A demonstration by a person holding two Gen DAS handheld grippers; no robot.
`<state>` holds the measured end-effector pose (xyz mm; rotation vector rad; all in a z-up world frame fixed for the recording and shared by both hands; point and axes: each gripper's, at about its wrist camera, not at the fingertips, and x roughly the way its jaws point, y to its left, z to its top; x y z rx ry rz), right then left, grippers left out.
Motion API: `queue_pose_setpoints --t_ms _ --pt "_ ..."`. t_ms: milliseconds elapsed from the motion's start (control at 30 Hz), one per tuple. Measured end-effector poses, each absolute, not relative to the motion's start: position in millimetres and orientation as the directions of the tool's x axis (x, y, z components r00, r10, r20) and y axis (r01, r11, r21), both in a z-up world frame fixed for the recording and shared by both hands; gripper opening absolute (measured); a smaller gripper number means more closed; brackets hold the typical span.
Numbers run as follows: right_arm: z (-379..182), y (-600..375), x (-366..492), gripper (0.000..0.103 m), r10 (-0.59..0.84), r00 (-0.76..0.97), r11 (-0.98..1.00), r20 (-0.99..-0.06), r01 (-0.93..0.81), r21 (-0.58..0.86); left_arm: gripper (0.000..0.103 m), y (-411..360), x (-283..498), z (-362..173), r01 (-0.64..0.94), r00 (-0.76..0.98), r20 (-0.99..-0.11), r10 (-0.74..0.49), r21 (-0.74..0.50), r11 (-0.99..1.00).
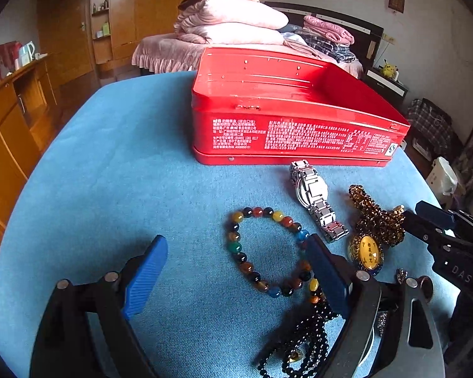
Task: Organize jewelry
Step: 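Grasp the gold brooch with the right gripper while the left grasps the multicolored bead bracelet, then carry brooch and bracelet over the red tin and open both grippers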
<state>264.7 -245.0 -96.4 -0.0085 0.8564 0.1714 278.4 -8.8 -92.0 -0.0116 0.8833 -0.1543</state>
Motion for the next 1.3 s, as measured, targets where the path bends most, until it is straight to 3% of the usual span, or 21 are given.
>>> queue_pose_setpoints --t_ms 267,367,433,500,600,633,800,967,1133,1300 --pt "-100 -244 267 0.045 0.14 0.637 0.987 -0.758 -0.154 0.052 0.086 10 287 -95 0.111 0.601 -0.785 -0.154 -0.109 0.988" --pt "-100 -244 267 0.045 0.137 0.637 0.987 -0.758 -0.153 0.05 0.086 5 287 -96 0.135 0.598 -0.79 -0.134 -0.066 0.989" --pt "-101 -244 268 0.045 0.135 0.638 0.987 -0.758 -0.152 0.047 0.08 1 286 -97 0.137 0.604 -0.788 -0.117 -0.042 0.99" --pt "-101 -242 268 0.045 0.132 0.638 0.988 -0.759 -0.151 0.045 0.059 -1 283 -95 0.155 0.612 -0.78 -0.132 -0.046 0.987" --pt "-101 -240 268 0.045 0.125 0.639 0.988 -0.759 -0.148 0.038 0.046 -3 282 -94 0.161 0.616 -0.775 -0.139 -0.049 0.986" --pt "-101 -240 269 0.045 0.123 0.639 0.988 -0.76 -0.147 0.036 0.035 -3 281 -93 0.166 0.618 -0.773 -0.145 -0.052 0.985" --pt "-101 -238 271 0.045 0.112 0.639 0.989 -0.761 -0.143 0.025 0.009 -5 279 -92 0.198 0.613 -0.768 -0.186 -0.079 0.977" --pt "-102 -236 270 0.039 0.104 0.641 0.99 -0.76 -0.141 0.017 0.008 -5 279 -91 0.21 0.607 -0.763 -0.224 -0.118 0.971" --pt "-100 -242 271 0.017 0.127 0.641 0.989 -0.757 -0.139 0.049 0.008 -1 276 -86 0.224 0.605 -0.747 -0.276 -0.173 0.959" --pt "-99 -245 272 0.017 0.139 0.64 0.988 -0.756 -0.144 0.06 0.008 3 274 -77 0.226 0.622 -0.727 -0.292 -0.19 0.955"
